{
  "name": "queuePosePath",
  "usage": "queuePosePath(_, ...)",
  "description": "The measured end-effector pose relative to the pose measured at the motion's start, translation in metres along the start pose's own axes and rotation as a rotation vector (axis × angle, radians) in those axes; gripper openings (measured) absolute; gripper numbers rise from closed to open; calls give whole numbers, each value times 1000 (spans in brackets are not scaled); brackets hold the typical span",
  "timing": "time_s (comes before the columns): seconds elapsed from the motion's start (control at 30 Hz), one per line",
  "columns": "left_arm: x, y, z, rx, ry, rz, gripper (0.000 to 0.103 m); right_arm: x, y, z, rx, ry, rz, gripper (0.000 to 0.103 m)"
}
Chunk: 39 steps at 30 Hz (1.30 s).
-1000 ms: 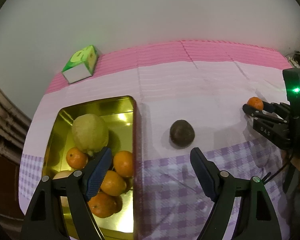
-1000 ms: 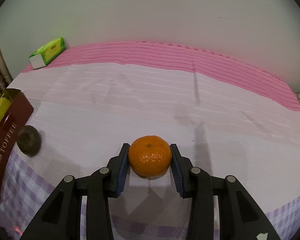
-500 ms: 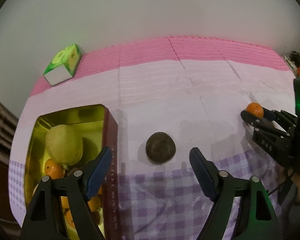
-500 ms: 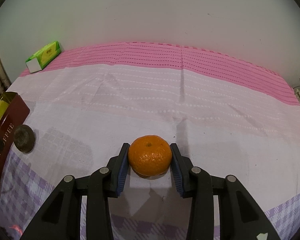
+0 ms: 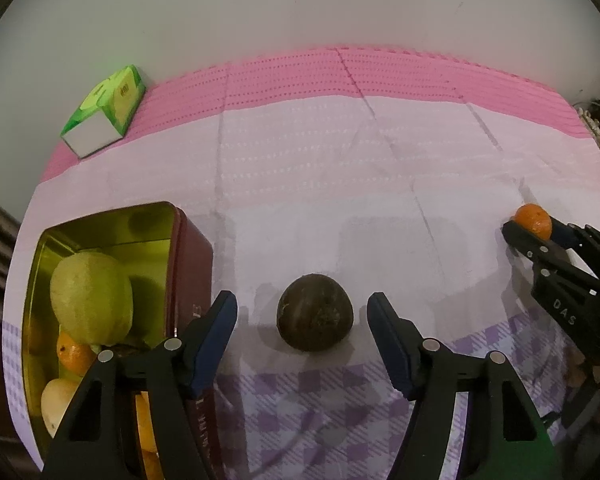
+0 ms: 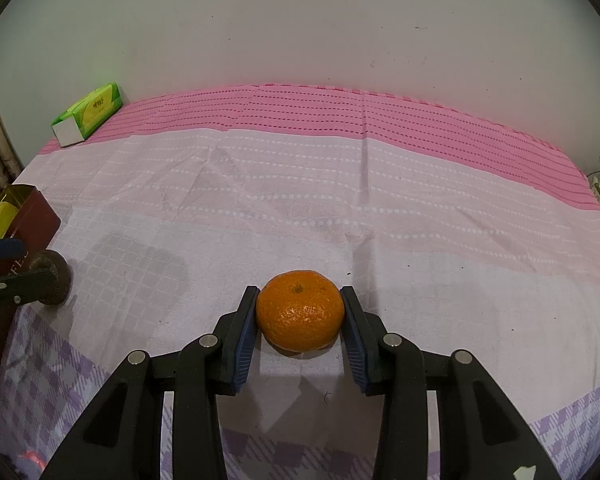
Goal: Organize fruits
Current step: 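Grasp the dark mangosteen with the left gripper while the right gripper holds the orange, then carry the mangosteen with the left gripper into the tin and open it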
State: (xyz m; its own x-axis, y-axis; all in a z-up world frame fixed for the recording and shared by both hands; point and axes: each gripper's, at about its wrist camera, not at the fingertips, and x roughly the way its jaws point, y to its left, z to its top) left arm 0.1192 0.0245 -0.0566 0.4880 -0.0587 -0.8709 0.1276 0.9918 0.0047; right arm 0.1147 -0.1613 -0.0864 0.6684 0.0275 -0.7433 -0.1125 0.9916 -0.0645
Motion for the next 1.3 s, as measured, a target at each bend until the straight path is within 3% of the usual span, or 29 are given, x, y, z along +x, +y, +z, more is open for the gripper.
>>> queuePosePath(0.33, 13, -3, -3, -5, 15, 4, 54, 0, 0, 0, 0, 0, 0, 38)
queuePosePath(0.47, 12, -7, -3, 9, 9, -9, 43, 0, 0, 0, 1, 0, 0, 38)
queuePosePath(1.3, -29, -10, -16, 29, -42, -52, 43, 0, 0, 0, 1, -1, -1, 38)
